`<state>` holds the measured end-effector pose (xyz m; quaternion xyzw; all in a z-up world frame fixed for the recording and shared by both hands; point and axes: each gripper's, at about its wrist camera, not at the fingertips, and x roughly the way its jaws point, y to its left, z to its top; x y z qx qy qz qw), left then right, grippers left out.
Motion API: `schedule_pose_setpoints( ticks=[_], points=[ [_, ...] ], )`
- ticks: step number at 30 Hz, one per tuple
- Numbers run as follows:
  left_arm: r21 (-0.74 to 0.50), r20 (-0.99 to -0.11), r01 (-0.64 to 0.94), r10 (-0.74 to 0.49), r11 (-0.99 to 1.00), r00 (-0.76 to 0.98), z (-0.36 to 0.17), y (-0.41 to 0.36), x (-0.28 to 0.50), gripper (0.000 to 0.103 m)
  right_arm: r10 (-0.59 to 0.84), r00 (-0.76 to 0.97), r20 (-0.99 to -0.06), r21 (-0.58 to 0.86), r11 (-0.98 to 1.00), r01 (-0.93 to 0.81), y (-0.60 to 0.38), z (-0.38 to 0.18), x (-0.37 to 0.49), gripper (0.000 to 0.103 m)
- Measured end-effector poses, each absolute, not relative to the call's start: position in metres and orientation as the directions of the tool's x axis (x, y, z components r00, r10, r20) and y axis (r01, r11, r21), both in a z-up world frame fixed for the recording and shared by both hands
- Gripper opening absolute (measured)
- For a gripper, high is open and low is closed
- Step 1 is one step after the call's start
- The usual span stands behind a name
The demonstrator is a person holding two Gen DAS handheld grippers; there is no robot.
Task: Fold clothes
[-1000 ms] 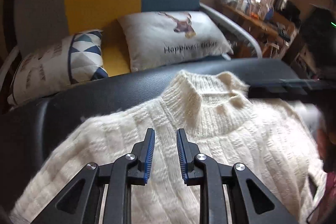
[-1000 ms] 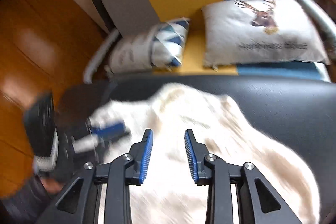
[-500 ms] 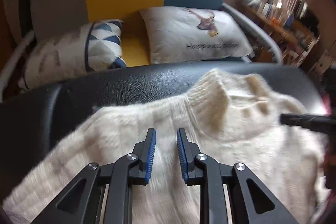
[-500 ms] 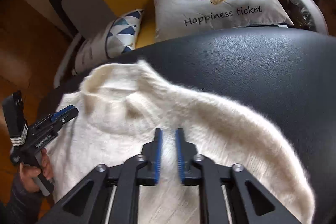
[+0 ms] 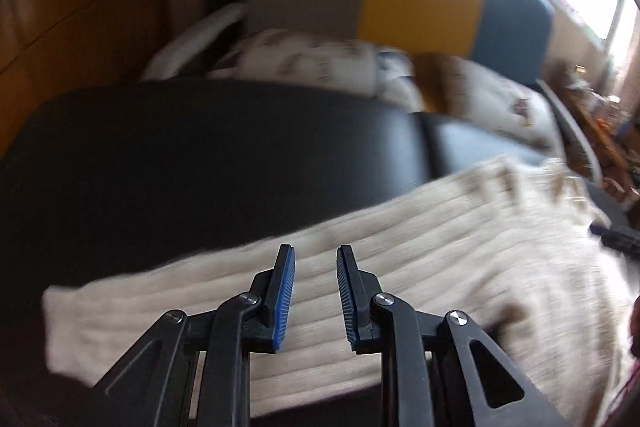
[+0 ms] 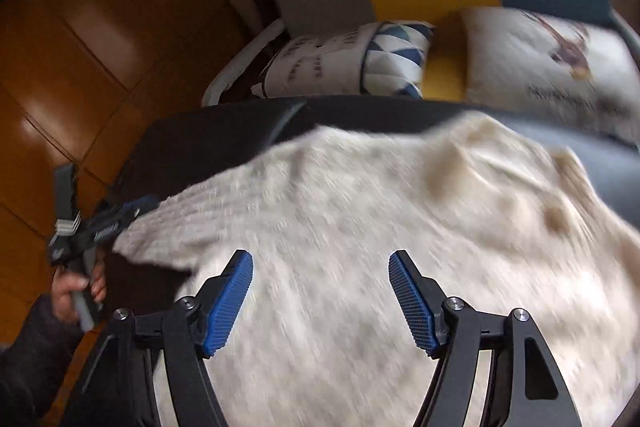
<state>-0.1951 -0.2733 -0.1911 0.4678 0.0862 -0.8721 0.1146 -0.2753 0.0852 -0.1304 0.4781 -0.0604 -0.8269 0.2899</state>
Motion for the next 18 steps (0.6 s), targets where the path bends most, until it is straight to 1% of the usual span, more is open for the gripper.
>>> schedule_pose_setpoints(
  ticks=[3, 8, 9, 11, 13, 15, 17, 18],
  points=[
    [-0.032, -0.846, 0.374, -0.174, -0.927, -0.504, -0.207, -0.305, -0.171, 0.021, -0.504, -0.375, -0.778, 0.335, -0.837, 0.432, 0.047, -0.135, -0.302, 0.072],
    [-0.096, -0.841, 0.453, -0.171, -0.886, -0.514, -0.221, -0.329, -0.136, 0.023, -0.353, -0.332, -0.875, 0.196, -0.884, 0.424, 0.003, -0.161, -0.337, 0.072],
    [-0.109, -0.839, 0.468, -0.171, -0.877, -0.516, -0.224, -0.334, -0.129, 0.023, -0.318, -0.323, -0.891, 0.166, -0.892, 0.42, -0.003, -0.169, -0.342, 0.075],
    [-0.133, -0.835, 0.488, -0.168, -0.863, -0.524, -0.226, -0.339, -0.121, 0.023, -0.282, -0.349, -0.894, 0.112, -0.893, 0.436, -0.015, -0.173, -0.344, 0.083],
    [-0.13, -0.837, 0.502, -0.177, -0.855, -0.518, -0.227, -0.34, -0.122, 0.023, -0.259, -0.35, -0.9, 0.087, -0.895, 0.438, -0.025, -0.177, -0.346, 0.098],
    [-0.112, -0.842, 0.514, -0.193, -0.851, -0.504, -0.226, -0.339, -0.127, 0.023, -0.245, -0.358, -0.901, 0.067, -0.895, 0.442, -0.03, -0.18, -0.345, 0.103],
    [-0.089, -0.851, 0.523, -0.209, -0.848, -0.483, -0.223, -0.338, -0.134, 0.023, -0.27, -0.354, -0.895, 0.097, -0.895, 0.436, -0.028, -0.176, -0.345, 0.103],
    [-0.112, -0.855, 0.516, -0.182, -0.849, -0.485, -0.219, -0.337, -0.136, 0.02, -0.308, -0.346, -0.886, 0.139, -0.889, 0.436, -0.024, -0.17, -0.343, 0.102]
  ],
)
